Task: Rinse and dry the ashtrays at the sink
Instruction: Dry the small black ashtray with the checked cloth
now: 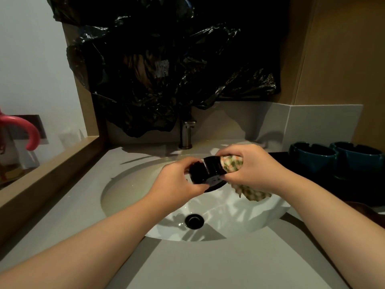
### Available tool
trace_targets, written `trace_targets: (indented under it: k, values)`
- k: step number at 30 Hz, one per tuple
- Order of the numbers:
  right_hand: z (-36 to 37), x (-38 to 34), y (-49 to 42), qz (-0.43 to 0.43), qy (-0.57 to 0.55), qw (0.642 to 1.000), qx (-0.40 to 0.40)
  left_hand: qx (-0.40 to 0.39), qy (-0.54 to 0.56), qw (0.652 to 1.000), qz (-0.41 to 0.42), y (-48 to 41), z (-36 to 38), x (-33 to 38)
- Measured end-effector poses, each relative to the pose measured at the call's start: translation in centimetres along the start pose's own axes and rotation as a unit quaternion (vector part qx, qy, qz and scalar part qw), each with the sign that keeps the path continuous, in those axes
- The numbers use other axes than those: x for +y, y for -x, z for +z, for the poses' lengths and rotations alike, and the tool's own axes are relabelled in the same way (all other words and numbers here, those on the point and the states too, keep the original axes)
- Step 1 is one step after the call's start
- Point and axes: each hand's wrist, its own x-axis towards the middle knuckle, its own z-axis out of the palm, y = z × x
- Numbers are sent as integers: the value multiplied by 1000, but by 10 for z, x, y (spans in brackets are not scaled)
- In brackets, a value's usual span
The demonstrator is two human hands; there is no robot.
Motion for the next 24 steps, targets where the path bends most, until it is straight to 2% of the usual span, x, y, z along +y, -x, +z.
trace_targets:
  k: [3, 6, 8, 10, 12, 15, 18, 21, 24]
  values:
    - [-2, -2, -1, 0, -20, 1000, 4, 42, -25, 998, 28, 0, -1, -1]
    - [-11, -1, 1, 91, -129, 987, -28, 66, -18, 998, 6, -2, -1, -5]
    - [-12, 2, 0, 127, -146, 981, -13, 63, -29, 998, 2, -2, -2, -5]
    - [-8, 2, -1, 92, -128, 986, 62, 57, -43, 997, 13, -2, 0, -4]
    - [-1, -4, 0, 10, -80, 988, 135, 50, -44, 998, 15, -1, 1, -4]
    - [15, -12, 1, -82, -70, 989, 103, 59, -7, 998, 6, -1, 2, -5]
    - [26, -15, 2, -66, -151, 984, 65, 75, 31, 997, -4, -1, 1, -5]
    - [28, -14, -1, -51, -208, 972, 100, 79, 50, 996, -8, 0, 1, -3]
    - [27, -5, -4, -39, -192, 968, 155, 84, 87, 992, -29, 0, 0, -1]
